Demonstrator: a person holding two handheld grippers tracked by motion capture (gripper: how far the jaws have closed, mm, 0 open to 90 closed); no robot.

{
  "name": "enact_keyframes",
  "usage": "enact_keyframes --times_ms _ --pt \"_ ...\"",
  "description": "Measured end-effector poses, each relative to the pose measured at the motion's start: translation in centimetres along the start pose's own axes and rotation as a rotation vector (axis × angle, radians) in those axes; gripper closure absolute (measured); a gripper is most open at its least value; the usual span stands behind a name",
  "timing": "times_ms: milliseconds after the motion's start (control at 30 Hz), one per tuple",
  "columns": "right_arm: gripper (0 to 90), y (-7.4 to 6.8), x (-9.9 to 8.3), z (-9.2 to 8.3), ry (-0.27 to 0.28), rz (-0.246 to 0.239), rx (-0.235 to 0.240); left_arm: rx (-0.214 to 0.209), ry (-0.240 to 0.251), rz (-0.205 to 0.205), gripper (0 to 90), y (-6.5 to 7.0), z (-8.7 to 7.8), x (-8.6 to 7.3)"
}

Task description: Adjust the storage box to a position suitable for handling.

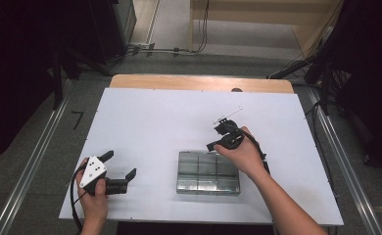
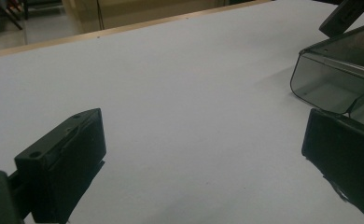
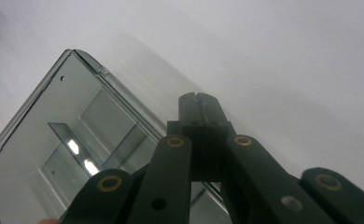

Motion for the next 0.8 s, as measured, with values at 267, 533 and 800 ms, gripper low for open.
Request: enact_keyframes --times_ms 267,533,800 --pt "88.4 -0.2 -0.8 -1.9 0.181 -0.067 -0.003 -0.019 0.015 -0.026 0.0 0.4 -0.1 0.4" --pt "87.8 0.0 -3.5 -4.5 0.355 -0.174 -0.011 -0.076 0.009 -0.017 0.0 2.1 0.6 0.9" --pt "52.8 0.2 -7.4 -6.4 0.483 -0.203 0.008 -0.168 0.006 -0.017 0.0 4.3 1.2 1.8"
Point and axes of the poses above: each handheld gripper's, and its own axes: z roughly forward along the jaws, x roughly out of its top, y roughly to its right, the point moved 4 cm from there along z, roughly forward along the jaws, and after that the axes turned 6 degrees about y, right-handed, at the moved point
